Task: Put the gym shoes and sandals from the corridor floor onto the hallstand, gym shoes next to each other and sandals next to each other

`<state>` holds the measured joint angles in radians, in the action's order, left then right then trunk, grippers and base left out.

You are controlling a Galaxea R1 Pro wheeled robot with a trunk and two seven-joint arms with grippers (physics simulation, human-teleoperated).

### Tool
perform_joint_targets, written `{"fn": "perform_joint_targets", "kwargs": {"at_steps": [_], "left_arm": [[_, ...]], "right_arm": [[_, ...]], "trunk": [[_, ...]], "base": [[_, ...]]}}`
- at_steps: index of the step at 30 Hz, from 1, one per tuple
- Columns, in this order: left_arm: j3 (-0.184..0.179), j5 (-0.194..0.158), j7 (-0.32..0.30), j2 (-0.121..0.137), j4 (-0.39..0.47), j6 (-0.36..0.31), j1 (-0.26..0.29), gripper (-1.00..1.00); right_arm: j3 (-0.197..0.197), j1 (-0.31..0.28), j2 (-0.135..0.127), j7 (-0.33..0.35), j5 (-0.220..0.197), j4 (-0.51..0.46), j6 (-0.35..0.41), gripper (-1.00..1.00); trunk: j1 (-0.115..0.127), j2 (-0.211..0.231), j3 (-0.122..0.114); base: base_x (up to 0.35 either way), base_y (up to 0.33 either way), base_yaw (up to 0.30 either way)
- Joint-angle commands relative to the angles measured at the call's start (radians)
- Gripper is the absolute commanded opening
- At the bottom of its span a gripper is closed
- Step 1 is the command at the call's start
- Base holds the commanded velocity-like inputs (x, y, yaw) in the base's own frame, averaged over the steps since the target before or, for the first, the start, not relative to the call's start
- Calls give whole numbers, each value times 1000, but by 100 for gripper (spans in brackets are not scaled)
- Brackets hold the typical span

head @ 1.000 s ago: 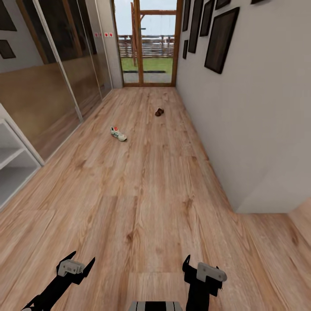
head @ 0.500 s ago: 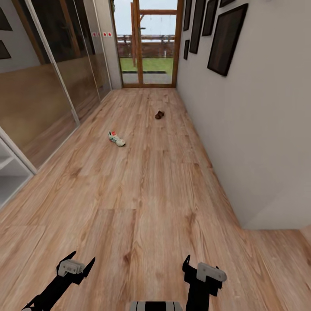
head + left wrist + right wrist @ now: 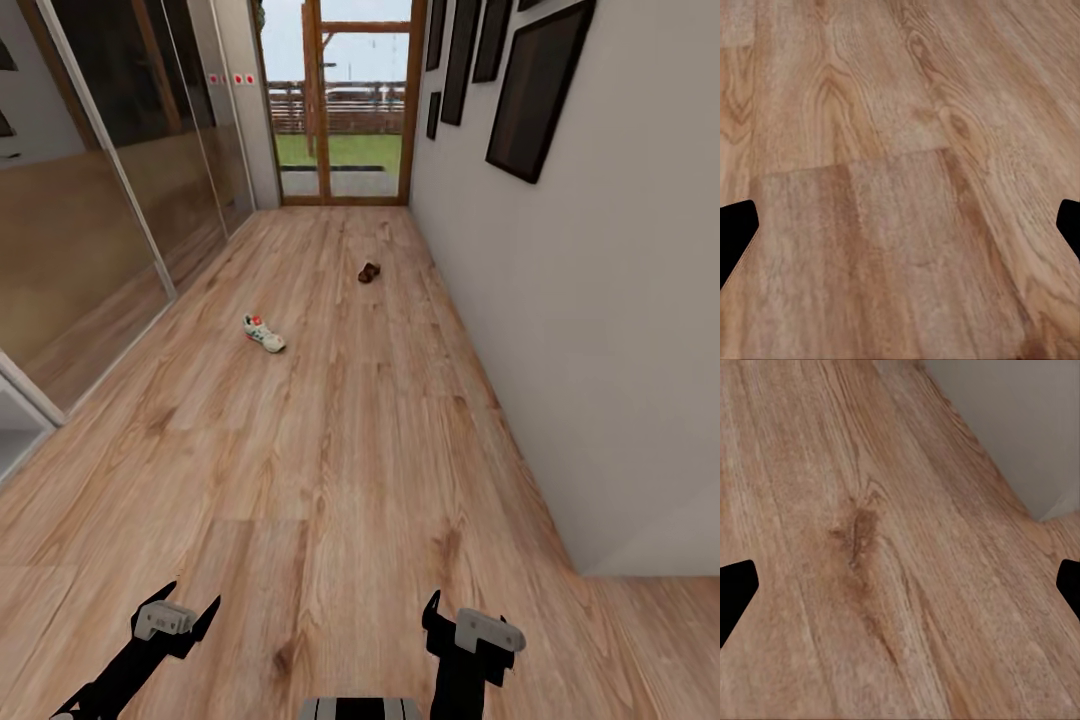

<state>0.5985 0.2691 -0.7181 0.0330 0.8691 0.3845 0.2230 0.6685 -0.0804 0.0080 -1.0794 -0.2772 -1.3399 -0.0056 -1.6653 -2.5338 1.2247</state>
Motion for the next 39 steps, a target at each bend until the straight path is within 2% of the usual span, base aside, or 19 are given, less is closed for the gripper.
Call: {"fn": "perform_joint_targets", "kwargs": {"at_steps": [1, 39], "left_arm": [[4, 8, -4, -1, 1, 5, 1, 100], [3, 5, -5, 2, 1, 7, 1, 100]], "right_arm": [[2, -1, 0, -5, -5, -1, -1, 100], [2, -1, 0, -5, -5, -1, -1, 100]], "trunk": [[0, 0, 1], [0, 0, 1]], "base": [[324, -61, 0], [320, -68, 0]]}}
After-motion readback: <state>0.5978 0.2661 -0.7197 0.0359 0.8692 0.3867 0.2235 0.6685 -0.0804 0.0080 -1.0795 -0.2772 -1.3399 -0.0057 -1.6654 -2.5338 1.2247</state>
